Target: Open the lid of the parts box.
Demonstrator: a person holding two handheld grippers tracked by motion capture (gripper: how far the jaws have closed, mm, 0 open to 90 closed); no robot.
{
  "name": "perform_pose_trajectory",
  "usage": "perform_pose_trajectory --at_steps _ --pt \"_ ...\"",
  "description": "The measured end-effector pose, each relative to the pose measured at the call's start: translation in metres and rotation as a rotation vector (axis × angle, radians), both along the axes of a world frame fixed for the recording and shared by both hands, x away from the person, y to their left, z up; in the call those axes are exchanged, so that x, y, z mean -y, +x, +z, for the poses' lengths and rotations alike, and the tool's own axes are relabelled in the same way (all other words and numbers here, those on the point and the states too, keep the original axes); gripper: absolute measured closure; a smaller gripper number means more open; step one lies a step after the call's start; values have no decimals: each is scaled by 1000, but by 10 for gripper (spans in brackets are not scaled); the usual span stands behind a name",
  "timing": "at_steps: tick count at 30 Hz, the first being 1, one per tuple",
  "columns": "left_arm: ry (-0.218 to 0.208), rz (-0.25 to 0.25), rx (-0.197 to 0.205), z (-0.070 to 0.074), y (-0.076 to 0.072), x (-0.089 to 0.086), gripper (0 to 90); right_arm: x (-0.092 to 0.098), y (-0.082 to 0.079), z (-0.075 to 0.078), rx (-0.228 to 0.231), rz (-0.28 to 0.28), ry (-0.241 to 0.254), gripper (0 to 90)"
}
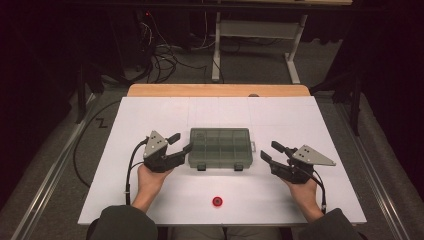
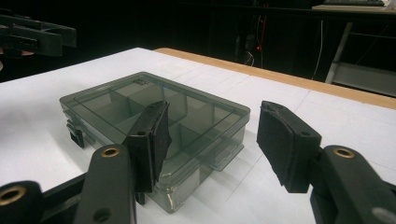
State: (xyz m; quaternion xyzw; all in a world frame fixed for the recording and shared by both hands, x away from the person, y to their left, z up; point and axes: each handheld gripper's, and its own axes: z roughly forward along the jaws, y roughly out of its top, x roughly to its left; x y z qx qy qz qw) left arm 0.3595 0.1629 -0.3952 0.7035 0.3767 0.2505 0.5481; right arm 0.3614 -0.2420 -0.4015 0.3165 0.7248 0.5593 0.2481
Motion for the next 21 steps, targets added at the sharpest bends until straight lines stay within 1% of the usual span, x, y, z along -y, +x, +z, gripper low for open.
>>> perform_pose_trajectory --at_steps 7,10,12,21 --pt "0 -8 -2 0 4 5 422 -5 4 -1 -9 8 0 455" --pt "5 -12 -3 0 5 6 421 -7 6 -1 -10 10 -5 455" --pt "-1 -11 -1 0 5 7 421 -8 7 -2 -9 9 -3 455" --pt "1 -15 -4 -1 8 9 421 -15 13 -2 -14 17 -7 455"
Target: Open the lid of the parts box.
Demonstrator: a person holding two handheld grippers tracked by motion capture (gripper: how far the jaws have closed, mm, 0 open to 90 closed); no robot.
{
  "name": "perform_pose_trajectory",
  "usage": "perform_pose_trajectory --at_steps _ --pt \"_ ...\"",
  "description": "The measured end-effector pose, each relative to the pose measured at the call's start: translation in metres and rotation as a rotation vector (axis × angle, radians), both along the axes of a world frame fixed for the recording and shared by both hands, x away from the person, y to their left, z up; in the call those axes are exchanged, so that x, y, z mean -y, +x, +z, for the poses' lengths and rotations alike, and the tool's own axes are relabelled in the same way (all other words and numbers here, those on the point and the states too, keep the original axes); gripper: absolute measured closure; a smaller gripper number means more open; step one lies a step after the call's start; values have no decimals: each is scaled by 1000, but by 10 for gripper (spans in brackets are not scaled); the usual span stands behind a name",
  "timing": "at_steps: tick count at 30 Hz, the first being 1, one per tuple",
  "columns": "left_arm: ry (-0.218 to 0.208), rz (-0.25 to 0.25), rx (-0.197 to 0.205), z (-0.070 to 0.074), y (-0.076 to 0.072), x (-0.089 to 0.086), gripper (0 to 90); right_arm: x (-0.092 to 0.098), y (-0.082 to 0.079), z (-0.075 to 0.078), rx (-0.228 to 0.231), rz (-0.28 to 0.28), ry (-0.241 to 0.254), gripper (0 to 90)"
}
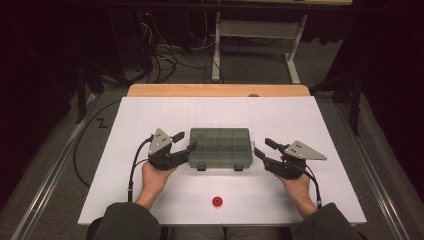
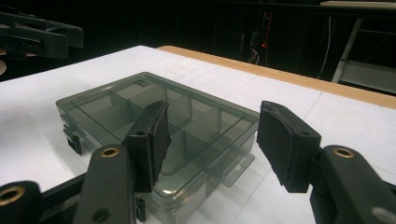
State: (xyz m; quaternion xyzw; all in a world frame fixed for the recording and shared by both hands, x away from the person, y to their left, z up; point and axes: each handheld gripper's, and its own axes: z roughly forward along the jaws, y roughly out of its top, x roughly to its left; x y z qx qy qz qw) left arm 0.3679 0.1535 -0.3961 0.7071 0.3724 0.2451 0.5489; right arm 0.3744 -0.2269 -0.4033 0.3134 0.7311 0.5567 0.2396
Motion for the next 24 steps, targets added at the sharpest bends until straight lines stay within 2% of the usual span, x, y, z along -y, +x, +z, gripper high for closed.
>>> perform_pose_trajectory --at_steps 4,8,17,24 --pt "-1 -2 0 0 1 1 421 -4 3 -1 -3 4 1 455" --pt "-7 -2 -1 -1 3 2 421 -5 5 0 -19 9 26 455" --pt "1 -9 -7 -2 6 6 421 -12 11 -1 -26 19 10 453" --pt "6 -13 -20 -3 11 9 421 -19 18 -3 -51 26 3 452"
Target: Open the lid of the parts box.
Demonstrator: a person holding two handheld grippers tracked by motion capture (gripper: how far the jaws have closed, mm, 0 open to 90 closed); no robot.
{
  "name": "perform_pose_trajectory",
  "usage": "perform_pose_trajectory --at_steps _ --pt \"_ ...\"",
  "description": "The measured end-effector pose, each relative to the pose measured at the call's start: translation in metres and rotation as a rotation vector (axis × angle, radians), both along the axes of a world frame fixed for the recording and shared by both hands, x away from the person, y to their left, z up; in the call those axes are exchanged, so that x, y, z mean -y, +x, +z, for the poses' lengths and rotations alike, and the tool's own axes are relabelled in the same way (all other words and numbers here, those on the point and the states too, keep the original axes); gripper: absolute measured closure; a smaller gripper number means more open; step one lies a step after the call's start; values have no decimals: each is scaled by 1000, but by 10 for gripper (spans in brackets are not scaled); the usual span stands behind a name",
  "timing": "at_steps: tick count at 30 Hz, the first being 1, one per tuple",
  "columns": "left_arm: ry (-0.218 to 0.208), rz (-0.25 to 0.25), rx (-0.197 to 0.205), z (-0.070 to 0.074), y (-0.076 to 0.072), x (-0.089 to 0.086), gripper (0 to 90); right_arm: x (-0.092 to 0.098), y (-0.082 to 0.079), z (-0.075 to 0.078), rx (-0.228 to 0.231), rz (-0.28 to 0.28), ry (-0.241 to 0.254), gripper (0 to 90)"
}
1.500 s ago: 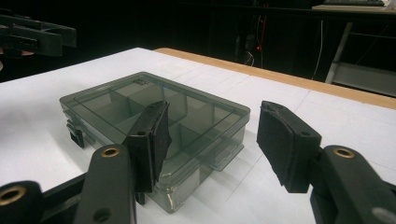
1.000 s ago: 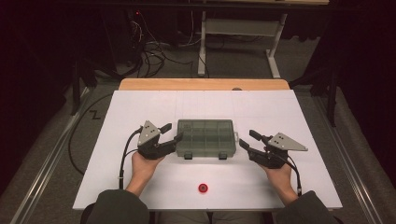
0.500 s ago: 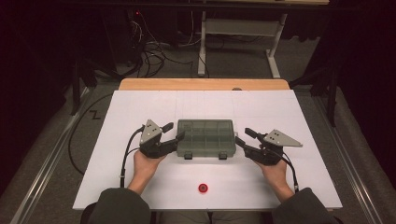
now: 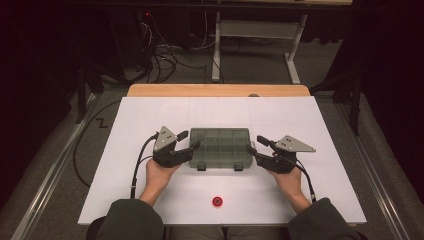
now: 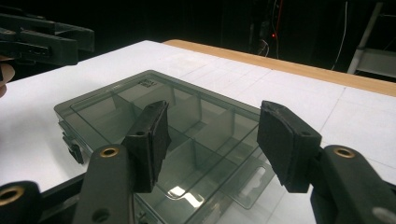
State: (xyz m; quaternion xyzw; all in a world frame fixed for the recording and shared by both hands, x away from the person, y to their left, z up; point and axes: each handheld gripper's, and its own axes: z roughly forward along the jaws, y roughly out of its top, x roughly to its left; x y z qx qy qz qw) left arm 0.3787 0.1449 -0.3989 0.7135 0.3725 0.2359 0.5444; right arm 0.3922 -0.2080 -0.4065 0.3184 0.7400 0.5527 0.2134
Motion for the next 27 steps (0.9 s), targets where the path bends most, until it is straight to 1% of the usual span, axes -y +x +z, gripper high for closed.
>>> perform_pose_trajectory --at_steps 4,8,11,13,16,19,21,25,27 --pt "2 -5 -4 -1 2 2 421 -3 2 -1 -1 8 -3 452" --pt "17 -9 -8 -2 3 4 420 -6 5 -3 -16 11 -16 453" --pt "31 -5 -9 -2 3 5 413 -8 6 -3 -34 18 -22 456" --pt "40 -1 -18 -3 4 5 410 -8 6 -1 -46 20 -32 462" --pt "44 -3 -21 -3 3 6 411 -8 7 1 -69 22 -42 471" --pt "60 -6 -18 -1 2 6 416 -7 8 2 -96 17 -58 494" --pt "68 -10 -16 1 0 7 421 -6 9 4 -122 11 -65 511" --pt "87 -17 -18 3 -1 8 428 -5 10 4 -136 10 -81 521" --pt "99 -21 -30 4 -1 9 432 -5 10 4 -143 12 -89 523"
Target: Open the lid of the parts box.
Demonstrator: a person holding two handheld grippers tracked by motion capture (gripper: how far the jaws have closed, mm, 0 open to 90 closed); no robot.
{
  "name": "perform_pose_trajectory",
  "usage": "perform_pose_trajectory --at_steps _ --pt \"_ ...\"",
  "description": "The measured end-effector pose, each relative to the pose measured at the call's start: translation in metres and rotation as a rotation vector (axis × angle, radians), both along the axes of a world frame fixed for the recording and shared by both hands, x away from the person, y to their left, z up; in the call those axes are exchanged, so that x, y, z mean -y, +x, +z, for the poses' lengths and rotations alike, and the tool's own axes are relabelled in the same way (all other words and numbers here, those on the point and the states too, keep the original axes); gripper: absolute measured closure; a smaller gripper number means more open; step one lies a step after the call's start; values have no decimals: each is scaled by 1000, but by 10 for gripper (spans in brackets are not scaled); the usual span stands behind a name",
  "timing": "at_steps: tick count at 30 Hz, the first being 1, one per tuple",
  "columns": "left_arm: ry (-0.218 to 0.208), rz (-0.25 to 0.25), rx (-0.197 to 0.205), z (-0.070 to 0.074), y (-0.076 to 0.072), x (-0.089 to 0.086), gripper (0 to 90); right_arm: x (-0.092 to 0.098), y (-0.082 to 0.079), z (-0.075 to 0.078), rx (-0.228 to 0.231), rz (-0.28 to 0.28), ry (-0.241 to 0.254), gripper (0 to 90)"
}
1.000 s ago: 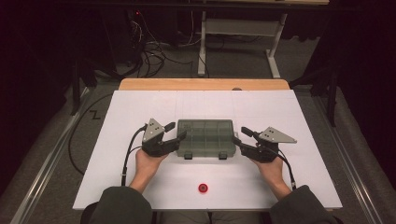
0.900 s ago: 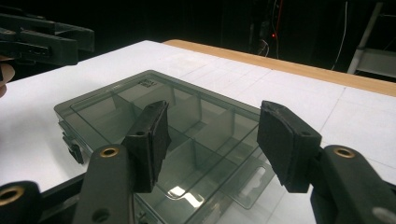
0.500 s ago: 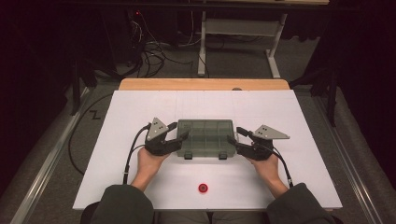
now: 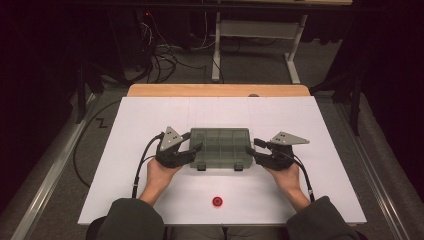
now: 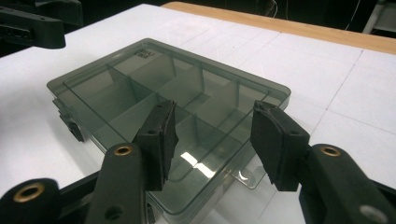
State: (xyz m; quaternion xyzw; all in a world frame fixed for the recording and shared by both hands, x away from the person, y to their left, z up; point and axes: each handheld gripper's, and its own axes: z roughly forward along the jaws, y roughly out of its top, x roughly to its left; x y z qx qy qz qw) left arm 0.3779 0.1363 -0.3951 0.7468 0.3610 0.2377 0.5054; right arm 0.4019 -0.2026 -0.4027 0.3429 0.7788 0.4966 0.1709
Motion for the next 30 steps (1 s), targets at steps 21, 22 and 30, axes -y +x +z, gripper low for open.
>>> perform_pose_trajectory --at_steps 21,22,30 --pt "42 -14 -118 11 1 -4 461 2 -3 10 -62 37 -103 639" --pt "52 -15 -123 11 0 -4 461 2 -3 10 -66 37 -106 648" --pt "90 -15 -189 12 2 -6 546 2 -4 12 -93 55 -144 741"
